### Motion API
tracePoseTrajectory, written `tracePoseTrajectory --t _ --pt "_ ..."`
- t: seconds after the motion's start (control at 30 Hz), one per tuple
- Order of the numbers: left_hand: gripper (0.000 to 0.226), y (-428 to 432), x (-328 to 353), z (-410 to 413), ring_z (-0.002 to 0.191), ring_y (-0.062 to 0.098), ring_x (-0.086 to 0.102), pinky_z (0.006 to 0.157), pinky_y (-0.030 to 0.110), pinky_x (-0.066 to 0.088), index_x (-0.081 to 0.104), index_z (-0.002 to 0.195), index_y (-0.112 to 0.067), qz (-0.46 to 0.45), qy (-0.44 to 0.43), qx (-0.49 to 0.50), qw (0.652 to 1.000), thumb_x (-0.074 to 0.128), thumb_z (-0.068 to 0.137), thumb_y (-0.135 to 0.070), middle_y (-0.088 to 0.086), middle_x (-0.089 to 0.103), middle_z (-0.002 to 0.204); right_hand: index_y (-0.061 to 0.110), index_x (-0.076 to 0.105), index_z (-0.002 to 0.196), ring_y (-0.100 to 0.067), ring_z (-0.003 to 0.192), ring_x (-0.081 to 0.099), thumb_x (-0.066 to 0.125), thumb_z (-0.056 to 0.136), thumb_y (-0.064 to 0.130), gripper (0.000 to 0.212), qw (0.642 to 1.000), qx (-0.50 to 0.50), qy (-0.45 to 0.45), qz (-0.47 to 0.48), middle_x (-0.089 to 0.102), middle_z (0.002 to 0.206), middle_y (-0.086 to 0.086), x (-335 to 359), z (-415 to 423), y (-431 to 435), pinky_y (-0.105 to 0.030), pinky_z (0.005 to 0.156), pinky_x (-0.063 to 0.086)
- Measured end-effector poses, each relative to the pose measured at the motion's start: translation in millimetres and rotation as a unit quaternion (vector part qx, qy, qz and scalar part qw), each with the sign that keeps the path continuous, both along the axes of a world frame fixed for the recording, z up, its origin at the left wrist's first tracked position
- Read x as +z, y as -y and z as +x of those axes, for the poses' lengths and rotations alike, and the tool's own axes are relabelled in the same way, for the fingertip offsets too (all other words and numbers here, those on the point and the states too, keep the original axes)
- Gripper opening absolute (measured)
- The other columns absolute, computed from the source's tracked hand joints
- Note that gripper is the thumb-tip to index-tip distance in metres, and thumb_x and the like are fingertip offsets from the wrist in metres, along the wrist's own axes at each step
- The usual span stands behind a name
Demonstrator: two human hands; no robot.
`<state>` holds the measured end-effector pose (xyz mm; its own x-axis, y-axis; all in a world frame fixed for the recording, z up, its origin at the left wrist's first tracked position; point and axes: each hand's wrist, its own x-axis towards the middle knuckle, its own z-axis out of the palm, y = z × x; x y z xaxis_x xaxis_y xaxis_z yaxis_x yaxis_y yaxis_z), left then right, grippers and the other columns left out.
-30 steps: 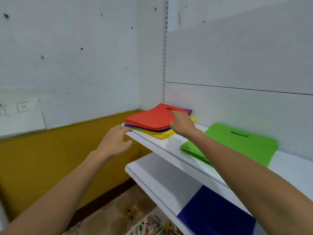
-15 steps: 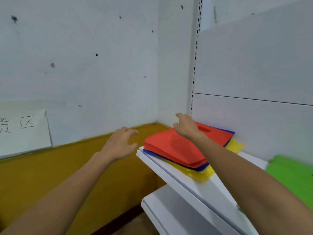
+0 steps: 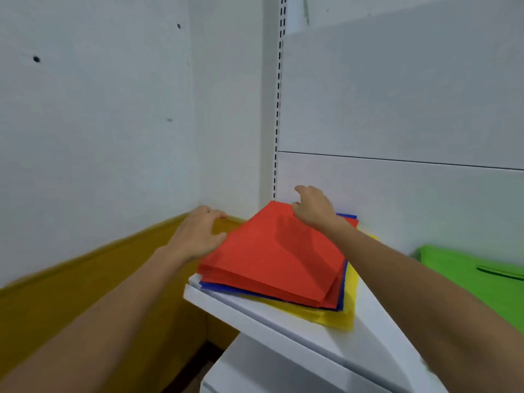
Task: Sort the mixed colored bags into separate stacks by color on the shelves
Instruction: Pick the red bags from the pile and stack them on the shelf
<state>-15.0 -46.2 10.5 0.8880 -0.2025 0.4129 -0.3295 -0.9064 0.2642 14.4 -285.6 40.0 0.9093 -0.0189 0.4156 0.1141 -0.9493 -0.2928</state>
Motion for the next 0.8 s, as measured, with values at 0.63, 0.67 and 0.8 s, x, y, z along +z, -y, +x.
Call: tracePoseTrajectory --t 0.63,0.67,0.8 --pt "0.05 26 -47 94 0.116 0.033 0.052 0.096 0.037 0.042 0.05 0.124 -0.006 -0.045 -0.085 -0.137 0.986 0.054 0.089 -0.042 0.017 0.056 0.124 0.002 0.054 0.111 -0.032 0.112 0.053 0.045 0.089 0.019 0.03 0.925 -0.349 -0.138 0.053 0.056 0.121 -0.017 -54 -80 8 -0.038 0.09 0.043" --pt "0.049 29 -46 93 0.114 0.035 0.052 0.094 0.039 0.044 0.05 0.122 -0.006 -0.05 -0.086 -0.127 0.987 0.053 0.09 -0.042 0.018 0.056 0.123 0.002 0.053 0.113 -0.032 0.113 0.053 0.045 0.089 0.02 0.031 0.92 -0.355 -0.152 0.061 0.055 0.122 -0.017 -55 -80 7 -0.038 0.091 0.044" --pt "0.046 34 -54 91 0.112 0.035 0.053 0.09 0.041 0.044 0.052 0.116 -0.003 -0.062 -0.073 -0.08 0.992 0.049 0.092 -0.042 0.019 0.055 0.119 0.005 0.052 0.12 -0.032 0.117 0.051 0.042 0.092 0.027 0.037 0.903 -0.395 -0.137 0.101 0.052 0.126 -0.014 -62 -66 -3 -0.036 0.094 0.042"
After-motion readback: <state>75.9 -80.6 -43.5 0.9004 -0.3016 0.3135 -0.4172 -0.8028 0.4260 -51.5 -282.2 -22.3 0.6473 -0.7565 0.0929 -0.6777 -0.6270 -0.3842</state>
